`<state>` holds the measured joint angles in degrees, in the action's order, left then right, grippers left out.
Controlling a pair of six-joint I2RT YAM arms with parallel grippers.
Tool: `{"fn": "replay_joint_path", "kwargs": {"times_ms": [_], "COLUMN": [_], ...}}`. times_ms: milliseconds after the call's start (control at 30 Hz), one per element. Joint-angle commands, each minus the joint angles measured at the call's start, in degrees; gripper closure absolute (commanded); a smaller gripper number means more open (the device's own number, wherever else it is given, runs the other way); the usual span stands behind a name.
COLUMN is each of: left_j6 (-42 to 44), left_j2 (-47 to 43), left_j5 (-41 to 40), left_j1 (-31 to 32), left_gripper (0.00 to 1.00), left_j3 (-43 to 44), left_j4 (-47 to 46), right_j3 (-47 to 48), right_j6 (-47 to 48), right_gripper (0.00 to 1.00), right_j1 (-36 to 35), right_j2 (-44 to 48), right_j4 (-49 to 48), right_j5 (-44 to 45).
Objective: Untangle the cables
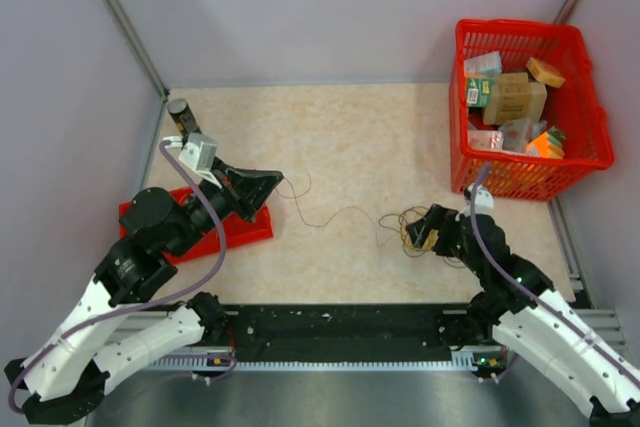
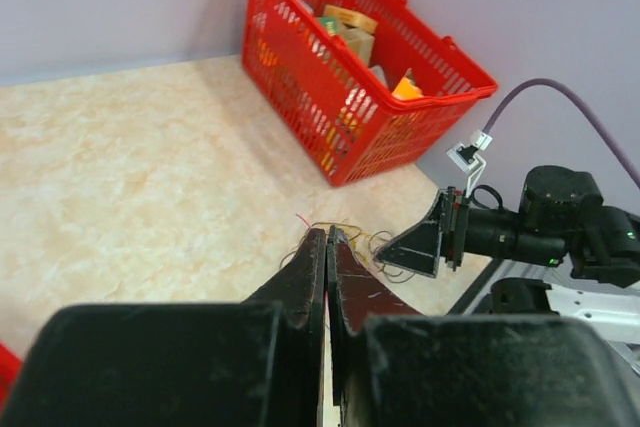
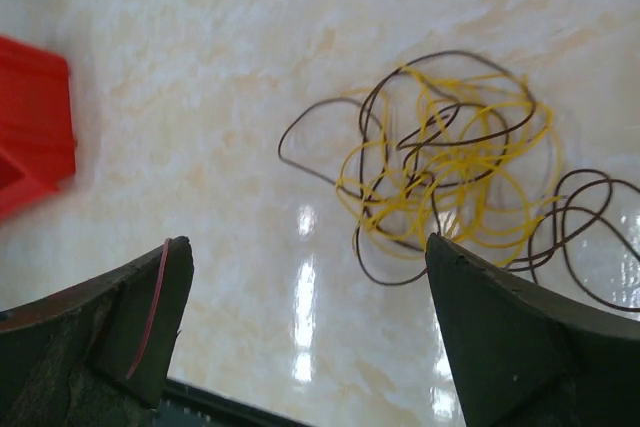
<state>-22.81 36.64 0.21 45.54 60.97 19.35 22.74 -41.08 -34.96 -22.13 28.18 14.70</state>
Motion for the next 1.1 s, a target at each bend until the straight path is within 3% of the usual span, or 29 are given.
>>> {"fn": "replay_joint_path", "kwargs": {"times_ms": [0, 167, 300, 500, 600, 733, 800, 900, 967, 1067], "left_j6": [0.0, -1.4, -4.5, -5.9, -6.5, -8.3, -10.1, -10.4, -10.2, -11.5], "left_j2": [-1.5, -2.4, 1.8, 13.3, 18.7, 19.3, 19.7, 22.0, 23.9, 27.6], "left_j5": [-8.5, -17.2, -13.0, 9.5, 18.0, 22.5, 25.2, 24.8, 24.5, 26.4], "left_j1": [-0.1, -0.1, -0.1, -0.1, -0.2, -0.1, -0.2, -0.2, -0.2, -0.1], "left_gripper": [1.00, 1.00, 1.00, 1.00, 1.00, 1.00, 1.00, 1.00, 1.00, 1.00], "left_j3": [3.8, 4.2, -0.4, -12.9, -16.2, -23.1, -26.1, -26.3, -25.4, -24.9], "left_j4": [1.9, 8.7, 10.2, -1.9, -6.5, -18.4, -24.6, -23.6, -21.0, -21.0], "right_j3": [6.7, 8.7, 12.7, 11.5, 5.0, -3.0, -2.9, -0.1, 0.0, -1.5], "right_j6": [8.7, 9.7, 10.9, 7.3, 3.8, 0.2, 0.9, 1.5, 0.9, -4.1], "right_gripper": [0.02, 0.01, 0.01, 0.03, 0.01, 0.01, 0.01, 0.01, 0.02, 0.01], "right_j1": [0.2, -2.1, -12.7, -15.0, -14.8, -14.8, -14.7, -14.4, -14.3, -14.3], "right_j2": [-9.8, -22.9, -32.3, -40.9, -36.1, -33.6, -34.2, -32.5, -27.6, -13.9], "right_j4": [-1.9, -17.2, -18.5, -20.7, -36.6, -55.0, -51.9, -39.6, -34.6, -24.4], "right_j5": [-18.1, -51.1, -45.4, -36.7, -42.8, -53.4, -50.5, -36.0, -29.0, -10.9]}}
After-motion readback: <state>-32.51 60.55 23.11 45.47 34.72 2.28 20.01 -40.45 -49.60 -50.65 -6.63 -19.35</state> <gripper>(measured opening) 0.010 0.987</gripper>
